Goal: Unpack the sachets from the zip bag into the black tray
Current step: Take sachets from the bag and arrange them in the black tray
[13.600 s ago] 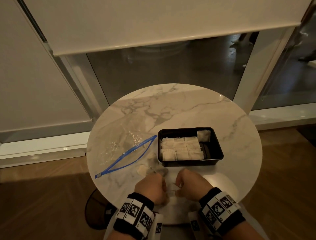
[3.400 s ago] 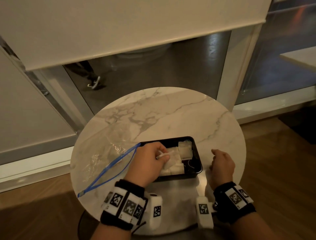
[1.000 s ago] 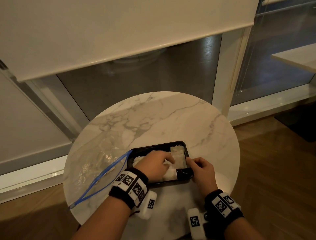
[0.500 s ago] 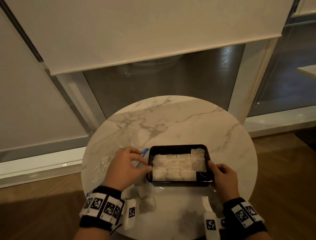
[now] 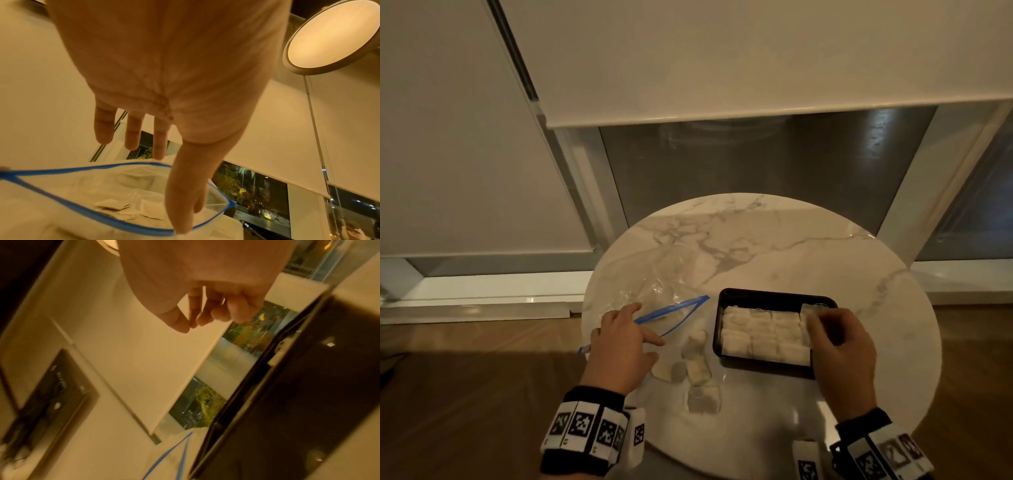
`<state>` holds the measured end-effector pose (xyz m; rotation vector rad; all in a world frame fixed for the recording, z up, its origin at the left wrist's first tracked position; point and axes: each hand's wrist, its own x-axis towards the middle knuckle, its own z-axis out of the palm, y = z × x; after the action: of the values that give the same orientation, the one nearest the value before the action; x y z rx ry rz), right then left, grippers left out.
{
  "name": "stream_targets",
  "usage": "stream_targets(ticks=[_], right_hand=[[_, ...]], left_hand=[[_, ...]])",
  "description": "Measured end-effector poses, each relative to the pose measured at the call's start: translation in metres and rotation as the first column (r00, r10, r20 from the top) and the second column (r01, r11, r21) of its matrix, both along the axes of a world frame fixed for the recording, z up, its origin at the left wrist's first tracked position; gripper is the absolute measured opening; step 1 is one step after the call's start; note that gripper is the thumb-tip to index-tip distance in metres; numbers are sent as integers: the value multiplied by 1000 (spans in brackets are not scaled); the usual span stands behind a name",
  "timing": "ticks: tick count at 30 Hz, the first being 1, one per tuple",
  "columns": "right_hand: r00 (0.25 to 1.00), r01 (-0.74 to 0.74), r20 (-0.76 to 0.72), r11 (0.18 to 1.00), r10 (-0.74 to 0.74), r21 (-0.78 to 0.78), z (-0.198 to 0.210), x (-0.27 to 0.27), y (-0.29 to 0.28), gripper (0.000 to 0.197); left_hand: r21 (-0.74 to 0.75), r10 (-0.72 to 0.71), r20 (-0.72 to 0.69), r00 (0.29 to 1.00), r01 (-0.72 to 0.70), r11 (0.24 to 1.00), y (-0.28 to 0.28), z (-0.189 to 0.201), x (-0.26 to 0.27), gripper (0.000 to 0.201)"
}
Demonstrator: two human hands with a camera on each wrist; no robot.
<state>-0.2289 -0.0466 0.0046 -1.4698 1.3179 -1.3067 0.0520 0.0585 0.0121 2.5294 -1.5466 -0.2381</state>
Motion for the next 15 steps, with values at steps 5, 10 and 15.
stream_targets(ticks=[5, 10, 15], right_hand=[[911, -391, -153, 920, 383, -25, 12, 53, 21, 13], [693, -674, -350, 739, 630, -4, 6, 109, 24, 22], [380, -837, -773, 545, 508, -52, 5, 159, 24, 43]], left_hand=[[-48, 39, 96, 995, -35, 998, 7, -12, 13, 36], [-158, 71, 39, 997, -64, 985, 10, -16, 25, 53], [-340, 41, 19, 999, -33, 940, 12, -2, 24, 58]])
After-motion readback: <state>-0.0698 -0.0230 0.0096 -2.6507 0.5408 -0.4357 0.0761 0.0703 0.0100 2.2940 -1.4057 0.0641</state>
